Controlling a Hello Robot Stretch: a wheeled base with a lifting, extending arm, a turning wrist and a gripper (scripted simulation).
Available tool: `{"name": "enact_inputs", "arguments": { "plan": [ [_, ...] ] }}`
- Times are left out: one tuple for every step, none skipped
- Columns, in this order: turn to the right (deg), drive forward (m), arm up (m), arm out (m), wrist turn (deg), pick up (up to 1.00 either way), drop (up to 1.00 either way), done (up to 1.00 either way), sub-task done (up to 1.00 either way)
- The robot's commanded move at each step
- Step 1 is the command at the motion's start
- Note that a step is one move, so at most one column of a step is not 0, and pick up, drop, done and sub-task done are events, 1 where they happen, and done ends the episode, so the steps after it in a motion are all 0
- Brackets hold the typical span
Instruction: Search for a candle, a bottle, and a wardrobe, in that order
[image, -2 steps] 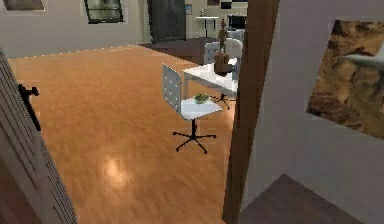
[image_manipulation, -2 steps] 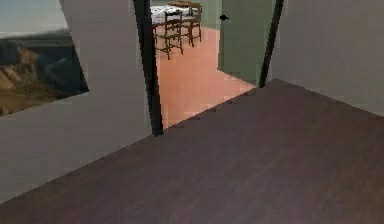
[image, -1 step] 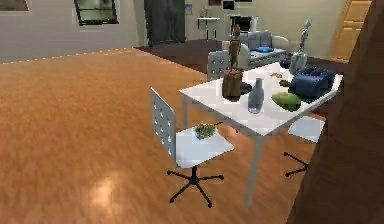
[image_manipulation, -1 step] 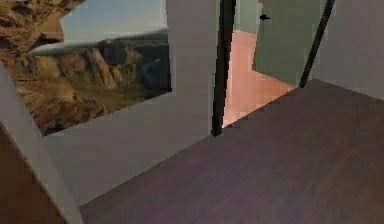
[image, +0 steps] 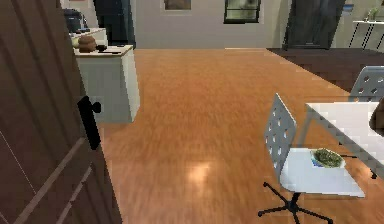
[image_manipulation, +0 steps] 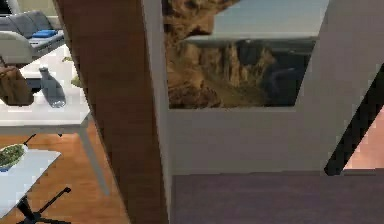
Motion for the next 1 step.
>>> {"name": "enact_inputs", "arguments": {
  "plan": [
    [0.0, 1.0, 0.0, 0.0, 0.0, 0.0, 0.0, 0.0, 0.0]
  ]
}}
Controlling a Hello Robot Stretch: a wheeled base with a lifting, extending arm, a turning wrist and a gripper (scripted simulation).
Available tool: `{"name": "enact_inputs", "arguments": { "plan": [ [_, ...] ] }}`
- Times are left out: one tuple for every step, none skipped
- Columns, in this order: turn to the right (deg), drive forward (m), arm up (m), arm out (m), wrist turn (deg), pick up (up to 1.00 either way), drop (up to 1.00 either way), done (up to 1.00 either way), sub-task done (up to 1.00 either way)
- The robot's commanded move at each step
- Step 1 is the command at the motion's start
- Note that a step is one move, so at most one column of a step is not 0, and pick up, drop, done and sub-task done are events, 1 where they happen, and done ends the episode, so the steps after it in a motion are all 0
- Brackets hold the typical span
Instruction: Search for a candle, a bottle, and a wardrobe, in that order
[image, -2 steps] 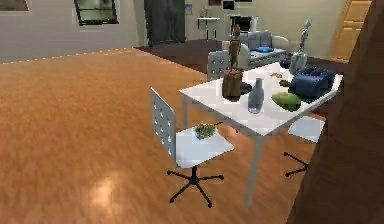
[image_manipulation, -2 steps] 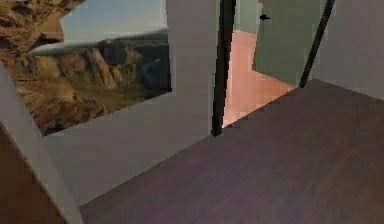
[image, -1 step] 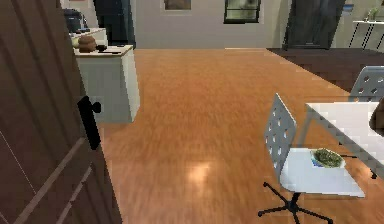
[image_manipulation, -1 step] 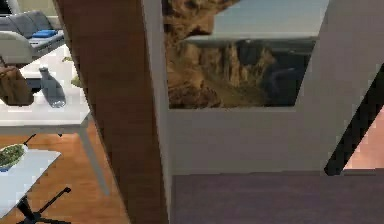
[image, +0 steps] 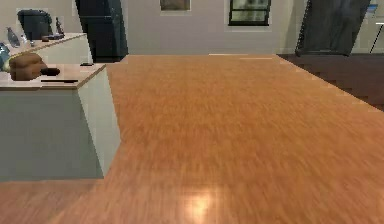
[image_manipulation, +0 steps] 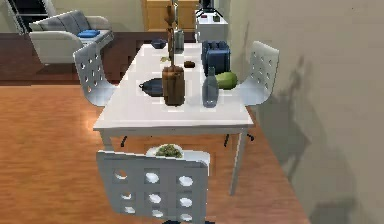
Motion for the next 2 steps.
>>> {"name": "enact_inputs", "arguments": {
  "plan": [
    [-6.0, 0.0, 0.0, 0.0, 0.0, 0.0, 0.0, 0.0, 0.0],
    [0.0, 0.5, 0.0, 0.0, 0.0, 0.0, 0.0, 0.0, 0.0]
  ]
}}
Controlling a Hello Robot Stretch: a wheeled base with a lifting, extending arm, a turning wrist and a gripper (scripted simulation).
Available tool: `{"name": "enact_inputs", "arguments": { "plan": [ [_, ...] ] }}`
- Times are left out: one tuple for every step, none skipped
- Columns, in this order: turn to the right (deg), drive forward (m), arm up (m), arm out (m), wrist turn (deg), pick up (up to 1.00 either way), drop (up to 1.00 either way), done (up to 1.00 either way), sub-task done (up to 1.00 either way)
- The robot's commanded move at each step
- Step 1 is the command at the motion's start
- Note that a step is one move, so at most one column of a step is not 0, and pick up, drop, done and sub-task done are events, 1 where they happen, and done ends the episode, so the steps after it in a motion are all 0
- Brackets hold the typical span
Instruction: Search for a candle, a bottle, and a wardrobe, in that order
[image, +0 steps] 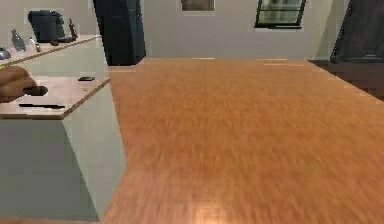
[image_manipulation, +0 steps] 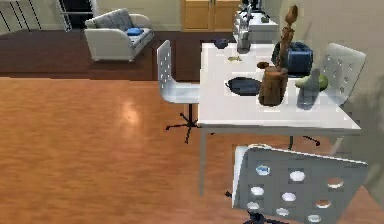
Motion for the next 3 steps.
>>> {"name": "enact_inputs", "arguments": {
  "plan": [
    [45.0, 0.0, 0.0, 0.0, 0.0, 0.0, 0.0, 0.0, 0.0],
    [6.0, 0.0, 0.0, 0.0, 0.0, 0.0, 0.0, 0.0, 0.0],
    [0.0, 1.0, 0.0, 0.0, 0.0, 0.0, 0.0, 0.0, 0.0]
  ]
}}
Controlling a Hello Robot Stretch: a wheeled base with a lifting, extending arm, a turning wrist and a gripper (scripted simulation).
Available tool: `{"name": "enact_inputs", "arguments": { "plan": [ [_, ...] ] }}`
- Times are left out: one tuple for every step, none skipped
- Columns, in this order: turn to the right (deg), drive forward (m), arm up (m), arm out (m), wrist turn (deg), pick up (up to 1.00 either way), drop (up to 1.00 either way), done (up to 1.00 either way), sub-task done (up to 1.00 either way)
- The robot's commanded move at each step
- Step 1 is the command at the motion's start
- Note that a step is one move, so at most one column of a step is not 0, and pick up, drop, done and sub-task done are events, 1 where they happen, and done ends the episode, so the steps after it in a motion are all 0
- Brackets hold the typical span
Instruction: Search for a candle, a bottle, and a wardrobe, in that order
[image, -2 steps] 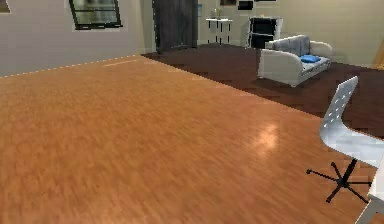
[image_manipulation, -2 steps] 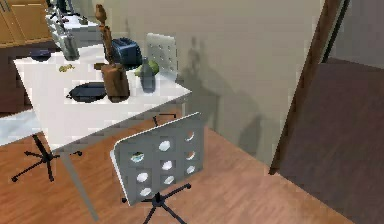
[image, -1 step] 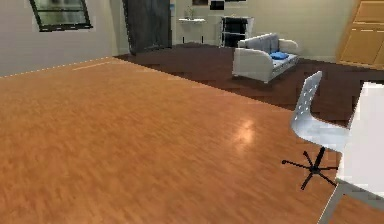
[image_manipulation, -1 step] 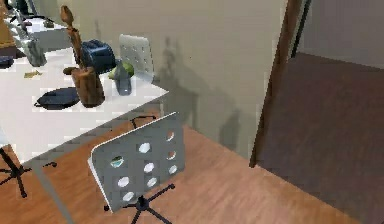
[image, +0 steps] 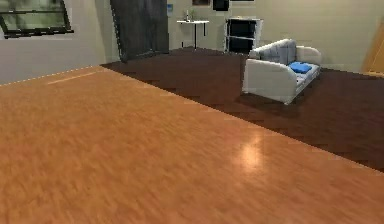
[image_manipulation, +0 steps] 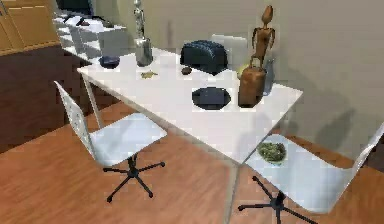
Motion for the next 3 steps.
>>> {"name": "enact_inputs", "arguments": {
  "plan": [
    [0.0, 1.0, 0.0, 0.0, 0.0, 0.0, 0.0, 0.0, 0.0],
    [0.0, 1.0, 0.0, 0.0, 0.0, 0.0, 0.0, 0.0, 0.0],
    [0.0, 1.0, 0.0, 0.0, 0.0, 0.0, 0.0, 0.0, 0.0]
  ]
}}
